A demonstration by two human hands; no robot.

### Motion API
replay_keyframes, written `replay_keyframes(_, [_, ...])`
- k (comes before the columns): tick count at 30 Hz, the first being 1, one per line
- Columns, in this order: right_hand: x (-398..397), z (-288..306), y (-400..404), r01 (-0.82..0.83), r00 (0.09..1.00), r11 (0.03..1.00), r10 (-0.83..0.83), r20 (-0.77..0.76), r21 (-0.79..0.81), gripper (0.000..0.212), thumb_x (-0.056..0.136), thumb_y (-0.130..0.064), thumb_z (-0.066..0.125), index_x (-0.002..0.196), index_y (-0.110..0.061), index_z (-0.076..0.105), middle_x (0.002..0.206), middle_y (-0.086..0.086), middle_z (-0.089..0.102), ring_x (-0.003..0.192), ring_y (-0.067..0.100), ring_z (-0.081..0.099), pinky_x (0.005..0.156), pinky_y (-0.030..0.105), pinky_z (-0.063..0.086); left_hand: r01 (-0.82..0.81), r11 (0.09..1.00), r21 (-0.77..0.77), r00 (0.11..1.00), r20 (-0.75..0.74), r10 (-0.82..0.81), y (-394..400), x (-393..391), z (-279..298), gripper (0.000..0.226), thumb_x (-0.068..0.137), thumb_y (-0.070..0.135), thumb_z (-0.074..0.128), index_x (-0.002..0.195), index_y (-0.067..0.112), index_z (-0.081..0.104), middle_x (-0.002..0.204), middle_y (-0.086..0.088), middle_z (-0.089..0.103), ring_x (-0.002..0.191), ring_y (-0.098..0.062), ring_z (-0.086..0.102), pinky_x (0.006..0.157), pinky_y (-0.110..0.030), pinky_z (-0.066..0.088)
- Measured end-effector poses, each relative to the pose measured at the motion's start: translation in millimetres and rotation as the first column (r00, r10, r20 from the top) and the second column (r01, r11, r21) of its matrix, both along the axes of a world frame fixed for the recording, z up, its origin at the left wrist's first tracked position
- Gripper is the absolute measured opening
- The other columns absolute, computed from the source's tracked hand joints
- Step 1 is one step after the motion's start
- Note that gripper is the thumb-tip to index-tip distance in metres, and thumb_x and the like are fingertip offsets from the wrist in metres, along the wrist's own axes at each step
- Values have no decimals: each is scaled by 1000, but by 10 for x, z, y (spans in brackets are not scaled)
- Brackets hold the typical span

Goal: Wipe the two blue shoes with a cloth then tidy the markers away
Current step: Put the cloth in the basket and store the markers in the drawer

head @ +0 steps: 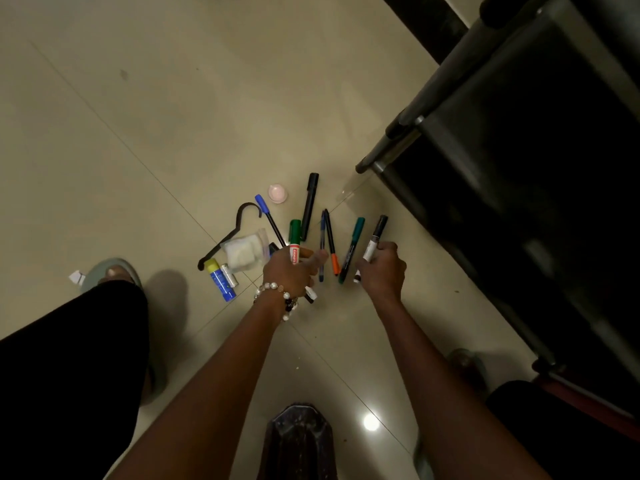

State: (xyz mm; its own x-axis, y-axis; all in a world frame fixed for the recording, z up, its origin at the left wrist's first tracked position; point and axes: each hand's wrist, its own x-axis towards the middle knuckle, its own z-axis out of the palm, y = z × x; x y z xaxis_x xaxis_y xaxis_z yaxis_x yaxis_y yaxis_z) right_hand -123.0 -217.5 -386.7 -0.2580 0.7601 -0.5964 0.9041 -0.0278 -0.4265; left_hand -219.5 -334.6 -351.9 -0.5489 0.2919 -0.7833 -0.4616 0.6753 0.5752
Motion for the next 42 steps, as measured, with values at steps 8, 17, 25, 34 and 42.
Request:
replay_keyframes(8, [82, 566, -607, -256, 933, 878, 115, -341, -405, 20, 77, -17, 76, 93, -11, 66, 69, -3, 63, 65, 14, 64, 65, 32, 58, -134, 988, -80, 982, 125, 143, -404, 74, 40, 29, 84, 37, 69, 78, 9, 68, 67, -6, 67, 51, -15, 56, 46, -19, 39])
replay_keyframes(17, [-417, -208, -898, -663, 748, 739, 654, 113, 117, 31, 89, -17, 61, 116, -4, 53, 111, 14, 61, 105, 27, 56, 79, 30, 45, -511, 845, -156, 808, 250, 534, -1118, -19, -46, 13, 92, 6, 55, 81, 3, 59, 67, -12, 59, 53, -25, 59, 44, -29, 54])
replay_keyframes(25, [-359, -58, -869, -464, 886, 883, 461, -55, -69, 52, 77, -12, 73, 119, -8, 44, 97, 9, 62, 85, 22, 62, 68, 26, 47, -524, 844, -117, 799, 274, 535, -941, -113, -65, 14, 84, -1, 63, 74, 7, 56, 58, -11, 51, 41, -17, 49, 51, -29, 50])
replay_keyframes(34, [-347, 555, -523, -414, 891, 854, 309, -334, -315, 13, 78, -18, 76, 88, -14, 69, 76, 2, 70, 69, 13, 66, 68, 31, 57, -432, 901, 37, 865, 299, 402, -477, -88, 71, 23, 83, 28, 73, 73, 10, 63, 54, -5, 58, 42, -15, 50, 44, -24, 41])
replay_keyframes(42, [-1259, -114, -237, -389, 921, 920, 389, 8, 45, 45, 85, -29, 69, 116, -2, 51, 115, 19, 58, 103, 32, 59, 77, 30, 45, -558, 830, 7, 792, 303, 530, -523, -494, -183, 22, 92, 25, 61, 77, 8, 62, 64, -6, 62, 57, -20, 57, 56, -27, 48])
